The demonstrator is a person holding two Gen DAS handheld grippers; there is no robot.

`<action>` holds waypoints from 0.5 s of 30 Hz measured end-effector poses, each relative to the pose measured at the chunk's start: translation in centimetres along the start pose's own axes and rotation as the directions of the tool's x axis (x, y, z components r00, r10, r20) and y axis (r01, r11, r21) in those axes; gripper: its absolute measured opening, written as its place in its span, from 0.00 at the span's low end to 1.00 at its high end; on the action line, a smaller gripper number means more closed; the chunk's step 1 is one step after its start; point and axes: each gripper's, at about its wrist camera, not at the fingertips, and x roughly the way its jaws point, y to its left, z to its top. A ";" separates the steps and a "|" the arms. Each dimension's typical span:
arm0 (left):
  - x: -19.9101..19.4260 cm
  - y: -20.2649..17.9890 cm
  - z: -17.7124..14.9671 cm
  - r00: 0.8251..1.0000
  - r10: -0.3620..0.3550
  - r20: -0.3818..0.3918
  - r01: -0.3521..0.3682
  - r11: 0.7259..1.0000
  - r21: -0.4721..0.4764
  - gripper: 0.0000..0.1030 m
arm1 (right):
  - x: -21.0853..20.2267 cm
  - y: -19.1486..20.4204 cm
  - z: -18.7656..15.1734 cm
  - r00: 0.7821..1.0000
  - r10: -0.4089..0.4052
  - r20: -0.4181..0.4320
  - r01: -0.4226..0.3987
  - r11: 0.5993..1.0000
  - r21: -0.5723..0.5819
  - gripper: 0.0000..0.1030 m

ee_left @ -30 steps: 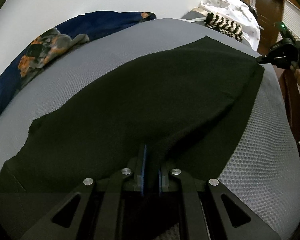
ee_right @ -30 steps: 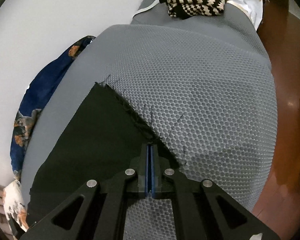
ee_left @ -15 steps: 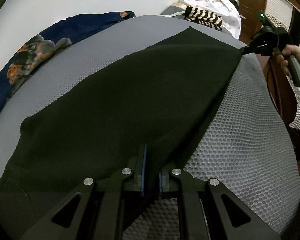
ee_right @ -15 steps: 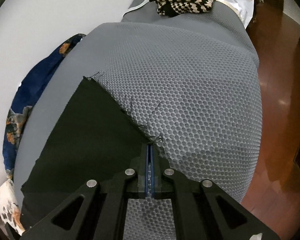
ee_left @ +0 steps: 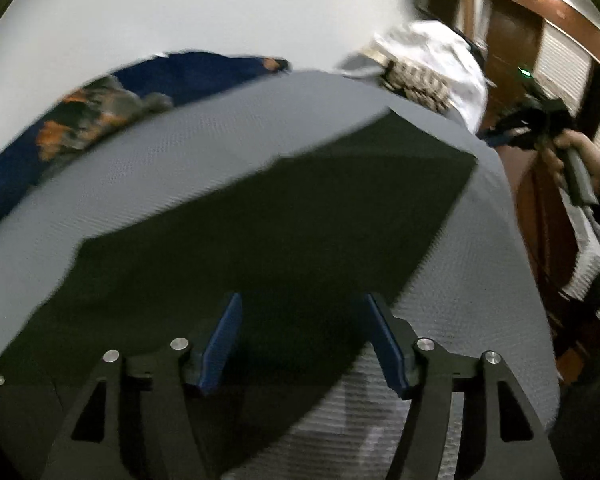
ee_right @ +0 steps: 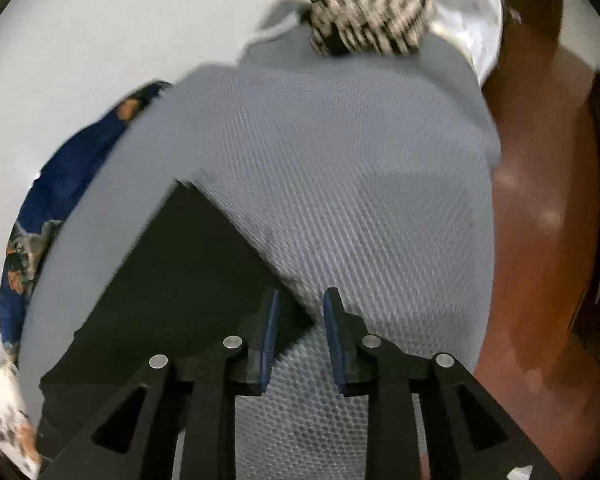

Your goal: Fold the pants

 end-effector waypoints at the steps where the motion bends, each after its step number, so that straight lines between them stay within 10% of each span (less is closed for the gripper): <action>1: 0.0 0.6 0.0 1.000 0.005 0.000 -0.005 1.000 -0.024 0.62 | 0.0 1.0 -0.2 1.000 0.017 -0.008 -0.017 1.000 -0.026 0.31; 15: 2.7 1.6 -3.3 0.991 0.003 -0.132 -0.022 0.990 -0.143 0.62 | 6.3 12.2 -6.9 0.951 0.108 -0.289 -0.186 0.948 -0.260 0.33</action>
